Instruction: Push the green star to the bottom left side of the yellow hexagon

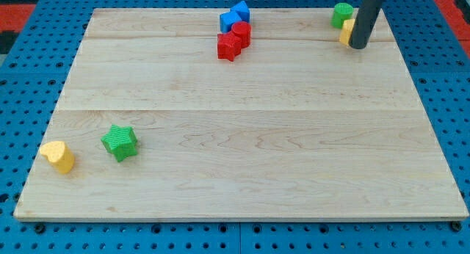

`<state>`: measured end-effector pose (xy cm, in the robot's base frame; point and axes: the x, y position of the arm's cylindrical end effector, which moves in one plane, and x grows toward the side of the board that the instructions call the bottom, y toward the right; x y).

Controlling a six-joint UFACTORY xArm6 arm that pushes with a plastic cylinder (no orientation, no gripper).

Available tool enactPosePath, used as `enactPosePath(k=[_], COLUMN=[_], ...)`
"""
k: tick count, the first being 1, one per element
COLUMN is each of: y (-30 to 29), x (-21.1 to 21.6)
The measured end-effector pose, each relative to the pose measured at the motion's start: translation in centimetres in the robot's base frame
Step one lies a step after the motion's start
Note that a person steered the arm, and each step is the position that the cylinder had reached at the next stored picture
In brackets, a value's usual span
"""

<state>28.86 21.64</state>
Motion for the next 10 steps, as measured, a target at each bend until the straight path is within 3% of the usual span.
enactPosePath(k=[1,2,3,4,5,6,7,8,10], y=[0.4,1.9,-1.2,-8.2,-19.1,-32.1,-45.7,-52.1,-48.0], x=[-1.1,1.3,11.0,19.2,26.7,30.6,30.7,30.0,21.7])
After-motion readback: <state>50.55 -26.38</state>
